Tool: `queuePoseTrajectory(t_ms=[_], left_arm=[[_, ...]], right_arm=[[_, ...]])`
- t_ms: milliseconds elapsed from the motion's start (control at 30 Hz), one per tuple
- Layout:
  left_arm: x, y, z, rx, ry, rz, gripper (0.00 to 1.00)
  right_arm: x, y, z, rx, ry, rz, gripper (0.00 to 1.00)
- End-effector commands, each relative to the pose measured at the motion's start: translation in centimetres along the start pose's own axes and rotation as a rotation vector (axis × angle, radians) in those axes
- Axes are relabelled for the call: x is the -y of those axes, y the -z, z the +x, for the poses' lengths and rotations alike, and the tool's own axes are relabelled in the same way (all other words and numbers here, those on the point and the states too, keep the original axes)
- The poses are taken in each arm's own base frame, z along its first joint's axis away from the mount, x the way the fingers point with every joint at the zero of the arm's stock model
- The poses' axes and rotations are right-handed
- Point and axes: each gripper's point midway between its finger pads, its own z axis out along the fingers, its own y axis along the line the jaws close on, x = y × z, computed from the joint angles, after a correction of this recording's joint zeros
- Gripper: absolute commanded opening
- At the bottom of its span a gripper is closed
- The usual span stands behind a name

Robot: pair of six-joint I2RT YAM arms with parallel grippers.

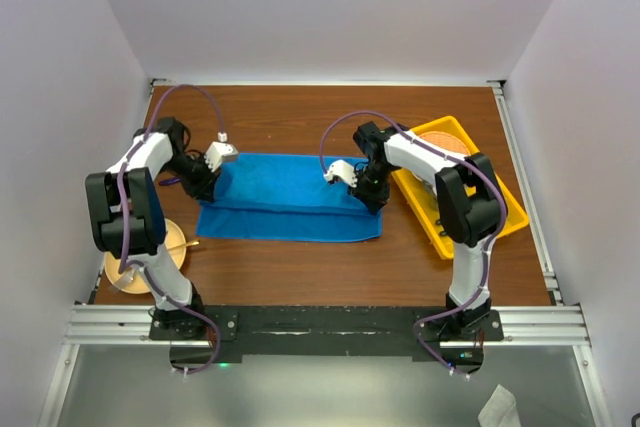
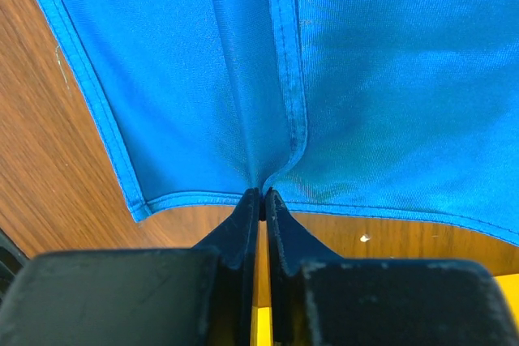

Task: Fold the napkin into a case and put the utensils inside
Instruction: Fold and flatten the napkin at the center of the board.

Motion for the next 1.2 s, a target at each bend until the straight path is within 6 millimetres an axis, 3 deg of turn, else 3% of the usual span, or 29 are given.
queuePoseTrajectory(t_ms=[0,67,233,367,533,567,667,1167], left_arm=[[1.7,0.6,0.9,-0.019,-0.099,0.023,0.18],[2.5,0.7,1.5,-0.03,-0.118,0.03,0.2],[3.5,1.2,2.2,-0.048,-0.181,0.031,0.32],[3.5,1.5,2.5,-0.053,-0.192,-0.007,0.37],[2.0,1.5,2.5,-0.056,-0.193,-0.091,0.46],[2.1,1.3,2.7,-0.059,-0.201,-0.089,0.47],[1.8,1.1,3.1,-0.075,-0.221,-0.1,0.47],[1.3,0.7,4.6,-0.14,-0.302,-0.112,0.5]], right_arm=[[-0.1,2.0,-0.4,0.026,0.032,0.032,0.1],[-0.4,2.0,-0.4,0.025,0.034,0.024,0.12],[-1.1,2.2,-0.2,0.028,0.038,0.005,0.29],[-1.5,2.1,0.1,0.023,0.035,-0.001,0.29],[-1.3,1.8,0.0,0.03,0.017,0.01,0.2],[-1.2,1.8,0.0,0.03,0.016,0.01,0.12],[-1.1,1.6,-0.1,0.03,0.009,0.01,0.0],[-1.7,2.1,-0.6,0.06,0.007,-0.003,0.0]])
